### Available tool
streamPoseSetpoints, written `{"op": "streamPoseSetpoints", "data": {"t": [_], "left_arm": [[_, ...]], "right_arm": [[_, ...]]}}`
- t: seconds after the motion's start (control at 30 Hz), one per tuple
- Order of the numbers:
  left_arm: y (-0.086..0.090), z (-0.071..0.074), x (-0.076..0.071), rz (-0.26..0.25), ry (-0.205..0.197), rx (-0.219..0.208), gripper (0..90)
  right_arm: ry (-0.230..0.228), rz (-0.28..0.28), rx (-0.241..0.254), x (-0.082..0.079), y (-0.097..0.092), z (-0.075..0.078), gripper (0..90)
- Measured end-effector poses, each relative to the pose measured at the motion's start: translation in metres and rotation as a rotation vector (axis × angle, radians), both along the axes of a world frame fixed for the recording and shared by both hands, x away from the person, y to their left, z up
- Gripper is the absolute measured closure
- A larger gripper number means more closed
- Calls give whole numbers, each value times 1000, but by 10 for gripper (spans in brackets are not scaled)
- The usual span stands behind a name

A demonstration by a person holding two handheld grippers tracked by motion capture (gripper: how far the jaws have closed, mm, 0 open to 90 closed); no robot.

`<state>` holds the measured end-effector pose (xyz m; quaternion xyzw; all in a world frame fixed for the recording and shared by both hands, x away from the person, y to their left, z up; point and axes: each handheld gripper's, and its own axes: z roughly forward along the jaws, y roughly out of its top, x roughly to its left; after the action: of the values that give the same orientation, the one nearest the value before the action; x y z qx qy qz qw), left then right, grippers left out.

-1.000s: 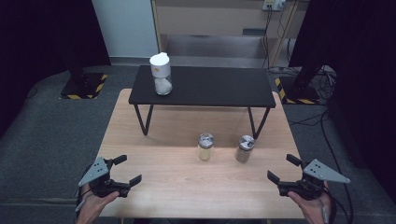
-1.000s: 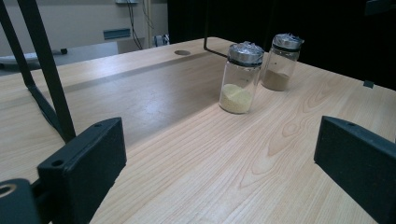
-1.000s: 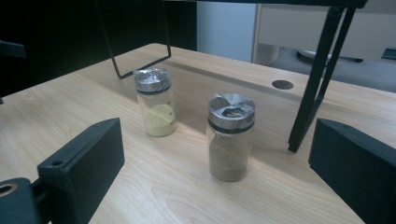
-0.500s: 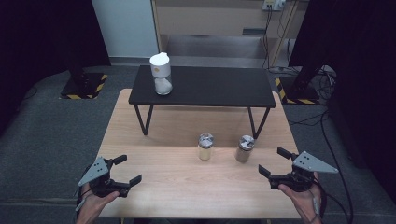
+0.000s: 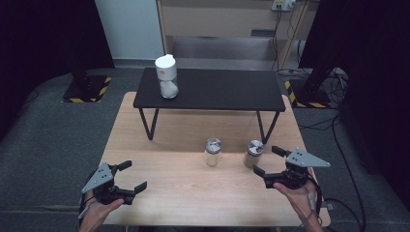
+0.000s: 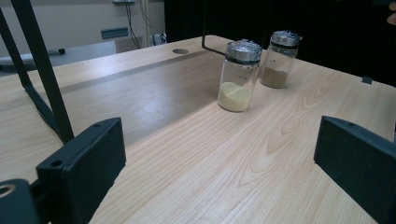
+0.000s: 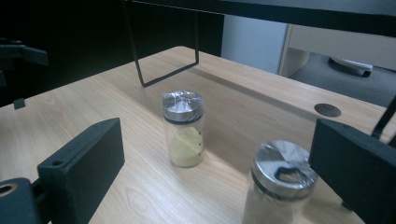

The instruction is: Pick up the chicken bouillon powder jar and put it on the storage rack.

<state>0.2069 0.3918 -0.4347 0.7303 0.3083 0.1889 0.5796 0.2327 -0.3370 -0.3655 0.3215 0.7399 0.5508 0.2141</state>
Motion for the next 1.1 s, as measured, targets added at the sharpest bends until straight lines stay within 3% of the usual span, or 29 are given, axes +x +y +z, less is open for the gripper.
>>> {"op": "streamPoseSetpoints", "data": {"t": [0.57, 1.1], "left_arm": [[-1, 0, 0, -5, -3, 4, 11], [-1, 0, 0, -7, -3, 5, 11]], "right_arm": [[5, 38, 0, 31, 29, 3, 41], [35, 92, -33, 56, 59, 0, 41]]}}
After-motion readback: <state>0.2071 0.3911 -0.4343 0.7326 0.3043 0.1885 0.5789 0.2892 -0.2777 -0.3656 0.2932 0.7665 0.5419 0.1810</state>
